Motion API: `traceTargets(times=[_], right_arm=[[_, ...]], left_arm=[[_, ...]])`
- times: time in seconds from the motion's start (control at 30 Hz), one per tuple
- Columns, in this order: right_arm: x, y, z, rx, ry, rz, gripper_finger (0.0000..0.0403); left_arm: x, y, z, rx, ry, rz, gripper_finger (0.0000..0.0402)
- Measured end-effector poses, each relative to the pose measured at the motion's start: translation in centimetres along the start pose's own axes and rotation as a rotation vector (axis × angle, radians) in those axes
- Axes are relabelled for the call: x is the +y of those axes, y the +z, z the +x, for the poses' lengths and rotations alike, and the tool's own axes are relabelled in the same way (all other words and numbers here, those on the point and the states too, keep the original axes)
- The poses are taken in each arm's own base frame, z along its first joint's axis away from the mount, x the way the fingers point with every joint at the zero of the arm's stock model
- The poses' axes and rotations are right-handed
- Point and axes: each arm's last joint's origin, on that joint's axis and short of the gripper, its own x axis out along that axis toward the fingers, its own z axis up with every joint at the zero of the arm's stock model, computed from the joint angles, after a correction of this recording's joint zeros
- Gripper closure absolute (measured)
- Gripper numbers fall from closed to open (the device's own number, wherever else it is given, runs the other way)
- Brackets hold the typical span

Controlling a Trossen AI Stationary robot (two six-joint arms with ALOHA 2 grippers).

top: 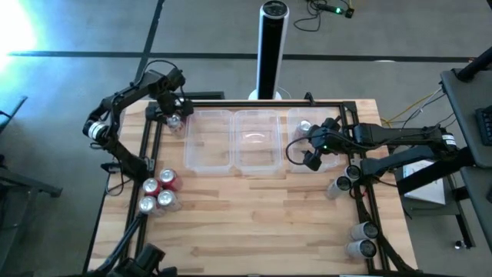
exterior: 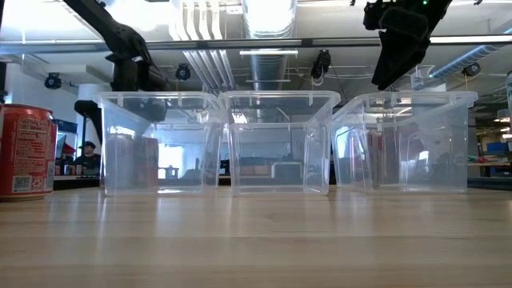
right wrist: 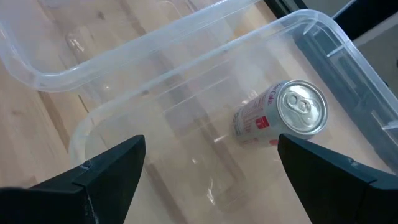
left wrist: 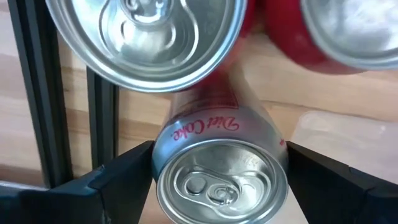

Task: Sort soda cans
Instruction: Put the top red-silver soda can into the right transparent bin

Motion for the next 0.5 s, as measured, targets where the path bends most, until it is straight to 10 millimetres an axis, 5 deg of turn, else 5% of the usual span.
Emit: traceTargets(times=[0.5], right_arm=[[0.13,-0.05,-0.05,0.016,0.048,0.032,0.0042]], left_arm=[[0.17,-0.33,0.32,-0.025,-0.007,0.024,0.0075]])
